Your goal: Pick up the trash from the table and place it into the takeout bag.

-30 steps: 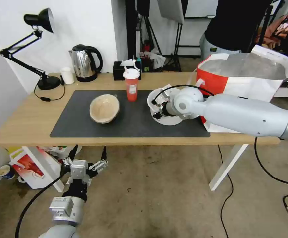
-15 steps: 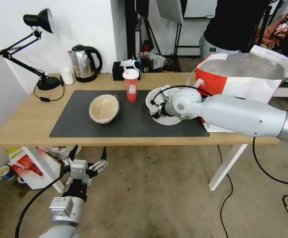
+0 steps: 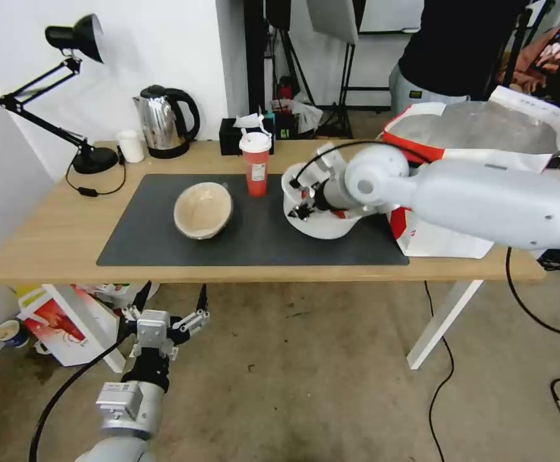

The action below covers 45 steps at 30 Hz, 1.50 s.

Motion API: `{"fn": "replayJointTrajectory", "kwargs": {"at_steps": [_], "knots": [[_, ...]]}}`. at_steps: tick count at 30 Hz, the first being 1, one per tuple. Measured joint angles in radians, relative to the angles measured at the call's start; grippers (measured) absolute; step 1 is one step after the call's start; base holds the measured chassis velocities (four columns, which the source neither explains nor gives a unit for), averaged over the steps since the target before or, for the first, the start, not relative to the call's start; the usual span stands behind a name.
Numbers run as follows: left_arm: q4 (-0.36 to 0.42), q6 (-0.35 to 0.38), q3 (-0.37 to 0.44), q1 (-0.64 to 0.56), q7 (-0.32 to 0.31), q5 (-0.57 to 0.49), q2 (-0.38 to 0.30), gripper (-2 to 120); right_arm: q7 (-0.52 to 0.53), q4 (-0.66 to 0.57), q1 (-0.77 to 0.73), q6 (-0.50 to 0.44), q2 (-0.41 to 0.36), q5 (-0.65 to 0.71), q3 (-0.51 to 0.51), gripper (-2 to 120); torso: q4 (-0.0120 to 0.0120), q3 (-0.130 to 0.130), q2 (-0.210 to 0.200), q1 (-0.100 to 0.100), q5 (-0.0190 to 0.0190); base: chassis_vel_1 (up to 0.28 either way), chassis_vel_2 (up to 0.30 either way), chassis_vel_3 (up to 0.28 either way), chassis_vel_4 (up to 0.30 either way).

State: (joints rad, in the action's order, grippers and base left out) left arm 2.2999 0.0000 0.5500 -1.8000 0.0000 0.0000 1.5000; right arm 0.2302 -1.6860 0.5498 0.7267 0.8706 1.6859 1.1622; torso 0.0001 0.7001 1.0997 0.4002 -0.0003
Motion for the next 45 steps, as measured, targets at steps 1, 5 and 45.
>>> {"fn": "replayJointTrajectory", "kwargs": {"at_steps": [1, 5, 45], "knots": [[0.0, 0.0, 0.0, 0.0, 0.0, 0.0, 0.0, 100, -0.004, -0.008, 0.013, 0.0, -0.003, 0.004, 0.0, 0, 0.0, 0.0, 0.0, 0.0, 0.0001, 0.0, 0.0, 0.0, 0.0], [0.0, 0.0, 0.0, 0.0, 0.0, 0.0, 0.0, 100, -0.018, -0.029, 0.07, -0.001, -0.008, 0.016, 0.006, 0, -0.0001, 0.0, 0.0, 0.0, 0.0003, 0.0, 0.0, 0.0, 0.0], [0.0, 0.0, 0.0, 0.0, 0.0, 0.0, 0.0, 100, -0.105, 0.072, 0.356, -0.004, 0.002, 0.037, 0.015, 0, -0.0002, 0.0, 0.0, 0.0, 0.0003, 0.0, 0.0, 0.0, 0.0]]}}
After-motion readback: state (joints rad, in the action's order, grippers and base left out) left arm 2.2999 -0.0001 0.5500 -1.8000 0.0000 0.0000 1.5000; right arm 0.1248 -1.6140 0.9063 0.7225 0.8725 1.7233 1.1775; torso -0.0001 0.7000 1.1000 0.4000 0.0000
